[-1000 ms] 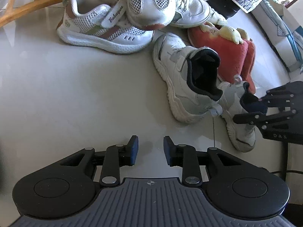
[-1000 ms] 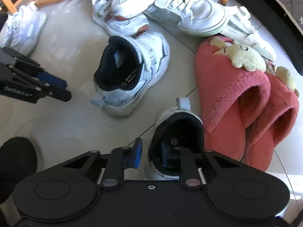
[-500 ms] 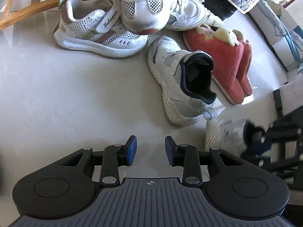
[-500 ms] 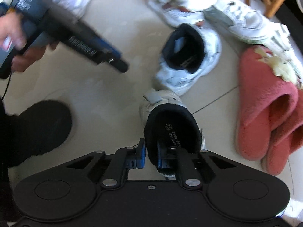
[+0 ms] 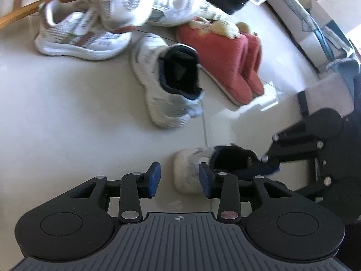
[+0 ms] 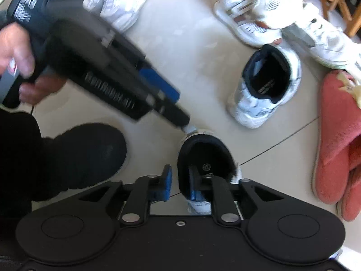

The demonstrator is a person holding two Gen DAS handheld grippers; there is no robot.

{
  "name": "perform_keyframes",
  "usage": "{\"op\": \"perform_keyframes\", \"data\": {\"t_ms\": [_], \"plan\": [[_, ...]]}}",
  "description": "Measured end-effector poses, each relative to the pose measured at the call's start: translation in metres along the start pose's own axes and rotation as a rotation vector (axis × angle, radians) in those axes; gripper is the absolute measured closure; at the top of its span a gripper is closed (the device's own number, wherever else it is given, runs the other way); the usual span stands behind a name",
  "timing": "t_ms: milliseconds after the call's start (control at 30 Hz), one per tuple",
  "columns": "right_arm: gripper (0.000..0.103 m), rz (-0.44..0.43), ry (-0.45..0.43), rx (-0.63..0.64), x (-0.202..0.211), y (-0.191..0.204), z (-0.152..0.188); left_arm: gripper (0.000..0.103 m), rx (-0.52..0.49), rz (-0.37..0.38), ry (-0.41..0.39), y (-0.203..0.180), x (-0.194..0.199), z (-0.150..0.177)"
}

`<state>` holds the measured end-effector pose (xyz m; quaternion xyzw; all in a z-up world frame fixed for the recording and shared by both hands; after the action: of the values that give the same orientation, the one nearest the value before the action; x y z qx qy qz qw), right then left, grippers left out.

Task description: Organize scattered shoes

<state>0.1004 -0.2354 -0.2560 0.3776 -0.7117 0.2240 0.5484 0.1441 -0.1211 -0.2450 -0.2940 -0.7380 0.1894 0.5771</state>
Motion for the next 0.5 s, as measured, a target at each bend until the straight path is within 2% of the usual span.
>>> {"op": "perform_keyframes", "data": {"t_ms": [100,200,300,400,500], "plan": [[0.054,-0.022,-0.012,0.008,0.013,-0.002,0.005,0.060,-0.020,0.003,0.013,-0.008,-0.004,-0.002],[0.050,-0.023,-0.041,-0.007,0.025,-0.004,0.007,0.060,-0.038,0.003,0.016,-0.013,-0.006,-0.005],[0.036,-0.024,-0.074,-0.026,0.036,-0.008,0.008,0.060,-0.059,0.006,0.012,-0.018,-0.005,-0.010],[0.035,0.041,-0.044,-0.010,0.032,-0.016,0.014,0.060,-0.077,-0.004,0.037,-0.023,-0.011,-0.009],[0.031,0.076,-0.011,-0.027,0.024,-0.026,0.021,0.065,-0.095,-0.022,0.069,-0.026,-0.020,-0.006]]}}
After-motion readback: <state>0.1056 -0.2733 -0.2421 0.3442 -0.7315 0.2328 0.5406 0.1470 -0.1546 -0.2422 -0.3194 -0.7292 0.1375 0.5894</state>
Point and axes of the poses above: each gripper's, at about its wrist camera, not at the fingertips, and x roughly against the way its jaws point, y to its left, z to its underside, the point moved 4 cm from there along -x, roughly the way its jaws point, and after that the axes turned 10 degrees about z, right-handed, at the moved point
